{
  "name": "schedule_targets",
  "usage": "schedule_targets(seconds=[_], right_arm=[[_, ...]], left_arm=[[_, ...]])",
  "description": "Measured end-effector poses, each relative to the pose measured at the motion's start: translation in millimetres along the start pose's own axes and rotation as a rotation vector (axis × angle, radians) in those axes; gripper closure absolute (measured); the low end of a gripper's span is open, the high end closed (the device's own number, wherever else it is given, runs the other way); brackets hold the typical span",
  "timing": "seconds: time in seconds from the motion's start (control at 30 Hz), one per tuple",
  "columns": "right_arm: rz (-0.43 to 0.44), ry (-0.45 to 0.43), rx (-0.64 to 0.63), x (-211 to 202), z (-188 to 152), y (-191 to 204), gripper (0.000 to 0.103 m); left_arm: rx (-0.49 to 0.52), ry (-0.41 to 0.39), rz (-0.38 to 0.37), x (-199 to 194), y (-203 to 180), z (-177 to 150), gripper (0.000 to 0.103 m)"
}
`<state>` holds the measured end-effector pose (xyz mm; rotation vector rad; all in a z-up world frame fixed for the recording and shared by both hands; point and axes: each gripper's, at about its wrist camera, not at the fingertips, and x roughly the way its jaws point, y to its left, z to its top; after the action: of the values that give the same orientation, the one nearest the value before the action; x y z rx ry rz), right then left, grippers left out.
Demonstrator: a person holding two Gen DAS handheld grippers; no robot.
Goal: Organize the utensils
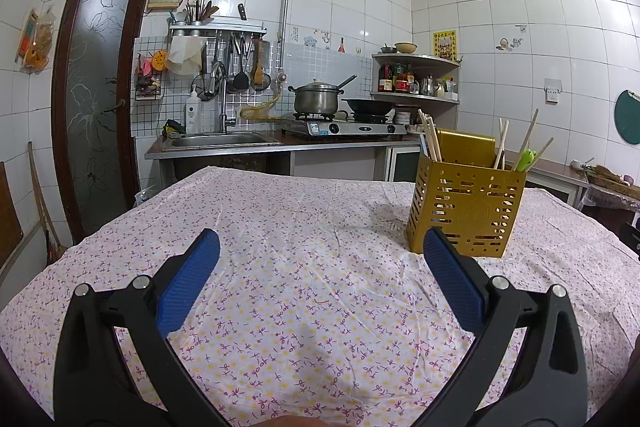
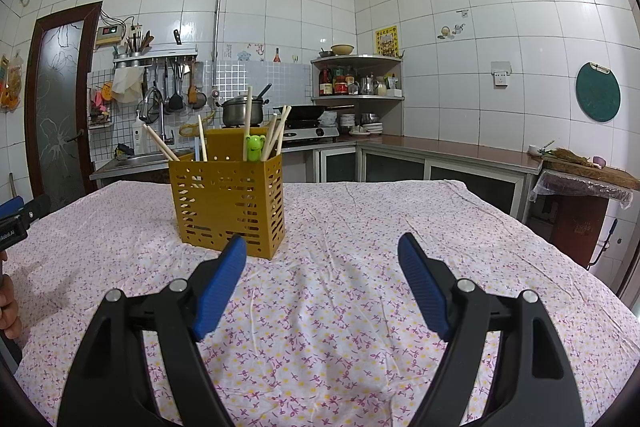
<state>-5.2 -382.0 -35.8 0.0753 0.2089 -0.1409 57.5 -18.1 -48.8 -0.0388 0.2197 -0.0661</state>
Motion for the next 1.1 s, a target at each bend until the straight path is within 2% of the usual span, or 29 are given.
schedule_targets(seconds=[1.1], right_arm=[[0.001,0.008,0.000,1.3,-1.6,0.2,0.026]], left_arm=[[0.004,0.002,0.000,0.8,1.2,0.6,0.005]])
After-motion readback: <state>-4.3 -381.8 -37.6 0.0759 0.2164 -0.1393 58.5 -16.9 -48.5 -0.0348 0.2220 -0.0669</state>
